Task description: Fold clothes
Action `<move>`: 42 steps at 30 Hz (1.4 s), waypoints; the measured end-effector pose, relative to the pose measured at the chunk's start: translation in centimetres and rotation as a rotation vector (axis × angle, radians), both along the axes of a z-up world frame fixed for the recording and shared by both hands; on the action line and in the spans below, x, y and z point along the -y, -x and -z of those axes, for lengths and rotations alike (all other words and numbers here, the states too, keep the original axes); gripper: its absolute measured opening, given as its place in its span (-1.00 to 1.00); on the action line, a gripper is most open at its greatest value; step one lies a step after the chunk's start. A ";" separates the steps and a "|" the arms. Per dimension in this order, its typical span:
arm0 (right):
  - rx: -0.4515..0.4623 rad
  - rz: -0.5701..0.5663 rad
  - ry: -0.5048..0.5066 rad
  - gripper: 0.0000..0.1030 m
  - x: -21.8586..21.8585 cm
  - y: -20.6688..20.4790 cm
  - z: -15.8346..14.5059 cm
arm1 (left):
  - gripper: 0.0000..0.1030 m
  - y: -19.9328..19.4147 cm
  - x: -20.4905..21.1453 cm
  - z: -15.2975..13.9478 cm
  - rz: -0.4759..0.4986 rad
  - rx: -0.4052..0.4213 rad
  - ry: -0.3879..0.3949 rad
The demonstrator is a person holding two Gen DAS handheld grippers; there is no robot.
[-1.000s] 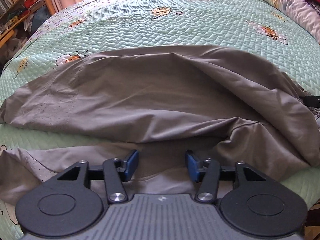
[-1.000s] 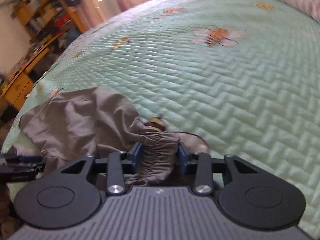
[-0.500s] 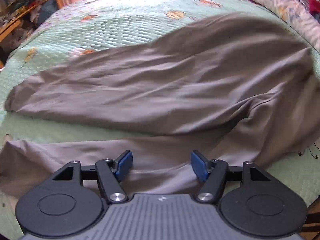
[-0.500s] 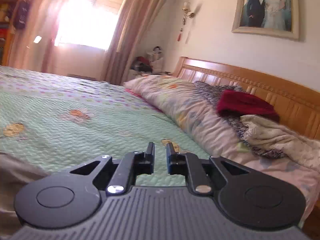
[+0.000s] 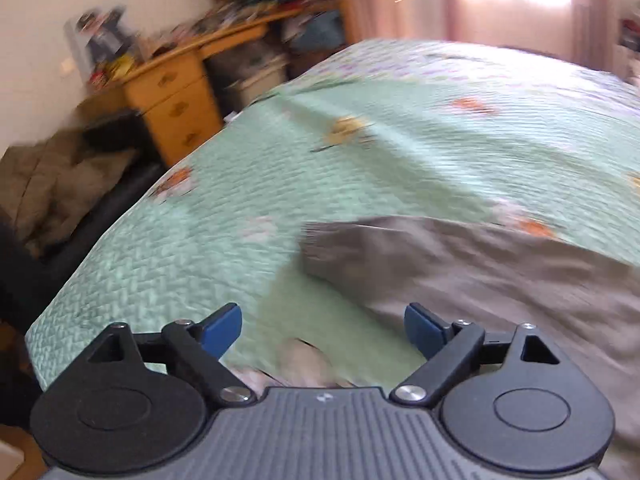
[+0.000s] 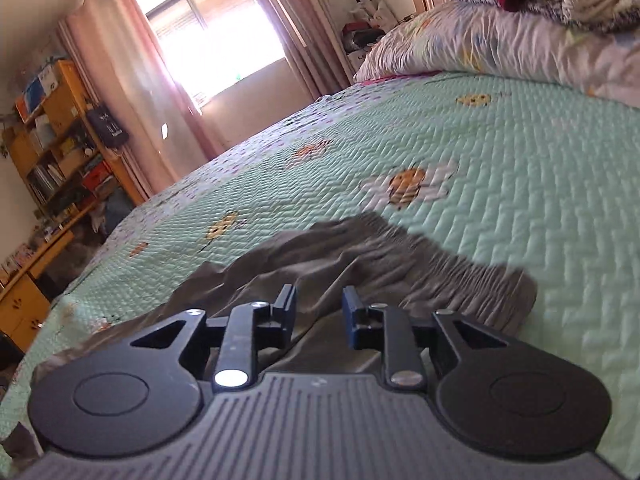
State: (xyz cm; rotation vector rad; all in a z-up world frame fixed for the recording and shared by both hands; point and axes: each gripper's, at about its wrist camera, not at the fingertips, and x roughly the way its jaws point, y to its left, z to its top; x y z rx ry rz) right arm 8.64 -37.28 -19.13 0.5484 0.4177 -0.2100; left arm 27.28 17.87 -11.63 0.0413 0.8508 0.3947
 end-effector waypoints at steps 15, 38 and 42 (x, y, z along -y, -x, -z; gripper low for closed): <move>-0.016 0.006 0.035 -0.41 -3.1 -2.5 -0.6 | 0.41 -9.6 -9.6 6.7 -0.036 -0.010 0.370; -0.044 -0.098 0.111 -0.39 -6.8 -8.3 -0.5 | -0.54 -21.0 -4.0 -6.6 -0.094 0.175 -0.288; -0.039 -0.078 0.119 -0.39 -5.7 -7.3 -0.5 | -0.39 -23.2 -8.5 -3.1 -0.208 -0.009 -0.204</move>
